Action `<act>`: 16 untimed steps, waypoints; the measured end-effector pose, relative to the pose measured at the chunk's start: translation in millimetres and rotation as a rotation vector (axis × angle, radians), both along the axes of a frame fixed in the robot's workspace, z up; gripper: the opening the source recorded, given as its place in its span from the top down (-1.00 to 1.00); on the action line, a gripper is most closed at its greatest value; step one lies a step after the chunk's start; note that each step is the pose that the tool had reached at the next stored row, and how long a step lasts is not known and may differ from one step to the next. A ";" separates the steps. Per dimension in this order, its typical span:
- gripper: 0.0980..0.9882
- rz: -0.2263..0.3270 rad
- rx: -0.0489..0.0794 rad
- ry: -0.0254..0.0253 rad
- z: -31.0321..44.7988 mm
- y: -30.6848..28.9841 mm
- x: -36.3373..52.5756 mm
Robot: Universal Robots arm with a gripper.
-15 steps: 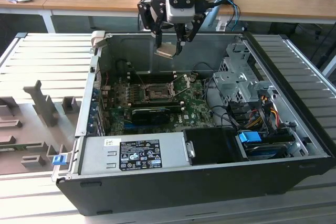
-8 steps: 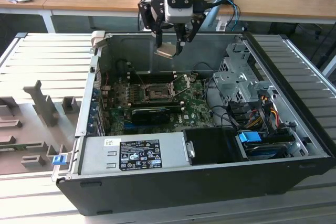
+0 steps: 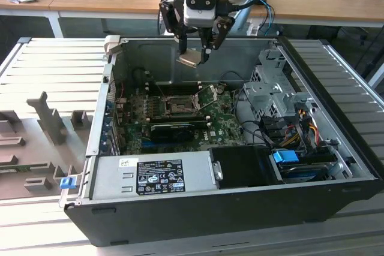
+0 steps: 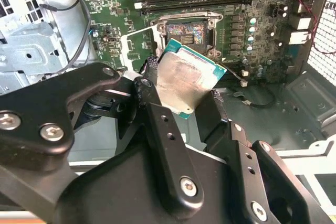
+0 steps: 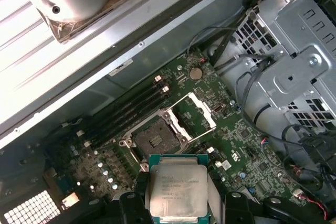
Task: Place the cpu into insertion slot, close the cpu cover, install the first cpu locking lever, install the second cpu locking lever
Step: 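Place the cpu into insertion slot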
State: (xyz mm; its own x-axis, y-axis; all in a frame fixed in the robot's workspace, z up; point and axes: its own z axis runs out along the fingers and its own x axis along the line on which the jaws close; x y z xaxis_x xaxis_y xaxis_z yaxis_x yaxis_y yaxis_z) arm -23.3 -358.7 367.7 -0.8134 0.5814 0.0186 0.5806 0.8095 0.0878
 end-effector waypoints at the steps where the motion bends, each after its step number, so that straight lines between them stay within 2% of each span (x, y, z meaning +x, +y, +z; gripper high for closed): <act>1: 0.03 -0.003 0.000 0.0000 -0.2 0.0 0.0; 16: 0.03 -0.016 0.000 0.0000 -2.9 0.0 0.0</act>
